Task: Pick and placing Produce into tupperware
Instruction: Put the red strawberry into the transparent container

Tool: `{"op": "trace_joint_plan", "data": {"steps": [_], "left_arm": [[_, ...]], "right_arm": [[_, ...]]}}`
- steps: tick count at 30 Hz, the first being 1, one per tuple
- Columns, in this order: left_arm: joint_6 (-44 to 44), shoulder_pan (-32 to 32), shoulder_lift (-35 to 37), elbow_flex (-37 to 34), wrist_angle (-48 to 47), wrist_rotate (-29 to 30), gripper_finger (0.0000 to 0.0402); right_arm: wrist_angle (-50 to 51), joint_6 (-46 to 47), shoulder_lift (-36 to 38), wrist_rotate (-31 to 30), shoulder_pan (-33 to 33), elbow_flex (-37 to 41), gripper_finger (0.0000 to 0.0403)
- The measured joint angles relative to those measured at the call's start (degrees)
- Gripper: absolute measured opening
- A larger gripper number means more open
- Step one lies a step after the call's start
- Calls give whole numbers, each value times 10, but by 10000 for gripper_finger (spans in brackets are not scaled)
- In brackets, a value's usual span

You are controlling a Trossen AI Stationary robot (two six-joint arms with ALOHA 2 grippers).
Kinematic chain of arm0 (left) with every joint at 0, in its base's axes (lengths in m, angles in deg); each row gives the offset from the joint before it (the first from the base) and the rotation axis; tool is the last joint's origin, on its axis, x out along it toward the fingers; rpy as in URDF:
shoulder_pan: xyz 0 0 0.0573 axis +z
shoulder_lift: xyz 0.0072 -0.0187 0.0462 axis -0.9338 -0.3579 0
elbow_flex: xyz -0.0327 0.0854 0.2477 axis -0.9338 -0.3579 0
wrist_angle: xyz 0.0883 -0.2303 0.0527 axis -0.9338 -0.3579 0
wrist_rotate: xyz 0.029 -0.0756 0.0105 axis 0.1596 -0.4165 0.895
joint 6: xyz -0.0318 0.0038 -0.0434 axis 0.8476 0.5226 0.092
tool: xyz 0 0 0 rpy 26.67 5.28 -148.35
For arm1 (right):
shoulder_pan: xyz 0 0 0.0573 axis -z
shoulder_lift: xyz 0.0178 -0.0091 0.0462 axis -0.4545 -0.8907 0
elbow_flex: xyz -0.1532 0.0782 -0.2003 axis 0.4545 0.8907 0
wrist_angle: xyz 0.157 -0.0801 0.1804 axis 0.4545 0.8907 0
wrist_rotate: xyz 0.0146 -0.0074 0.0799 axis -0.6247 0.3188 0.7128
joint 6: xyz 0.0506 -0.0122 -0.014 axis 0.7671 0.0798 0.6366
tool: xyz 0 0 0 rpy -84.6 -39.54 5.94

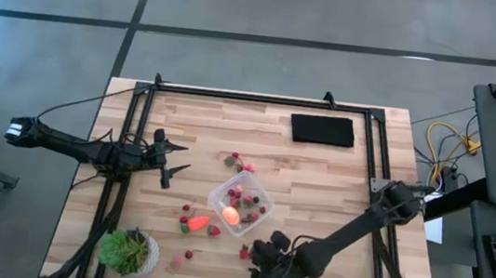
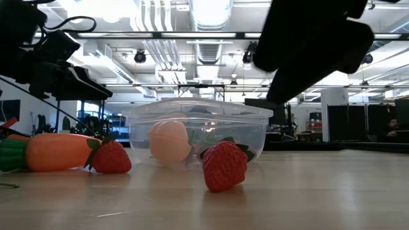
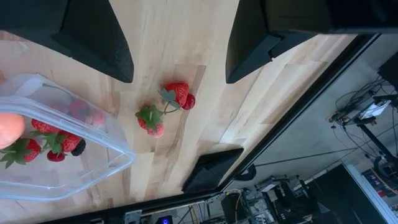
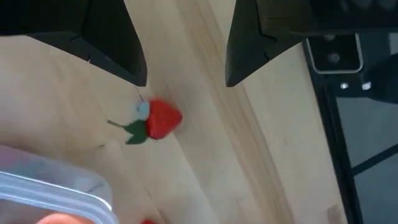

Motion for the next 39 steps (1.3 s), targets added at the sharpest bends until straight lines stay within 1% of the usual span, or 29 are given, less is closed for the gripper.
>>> {"op": "trace_joint_plan", "data": {"steps": [5,13,17,25,32,35,39], "left_arm": [[0,0,1,0,0,0,242],[0,0,0,0,0,0,242],[0,0,1,0,0,0,242],[0,0,0,0,0,0,242],[0,0,0,0,0,0,242],[0,0,-1,0,0,0,242],[0,0,-1,0,0,0,242]], "right_arm": [[2,12,-35,-14,2,-30,210],[0,17,-59,-17,8,-35,210],[-20,27,-72,-15,20,-38,210],[-28,23,-79,-16,50,-38,210],[-26,18,-83,-17,60,-38,210],[-26,12,-89,-15,60,-38,217],[-25,18,-95,-6,60,-38,238]]}}
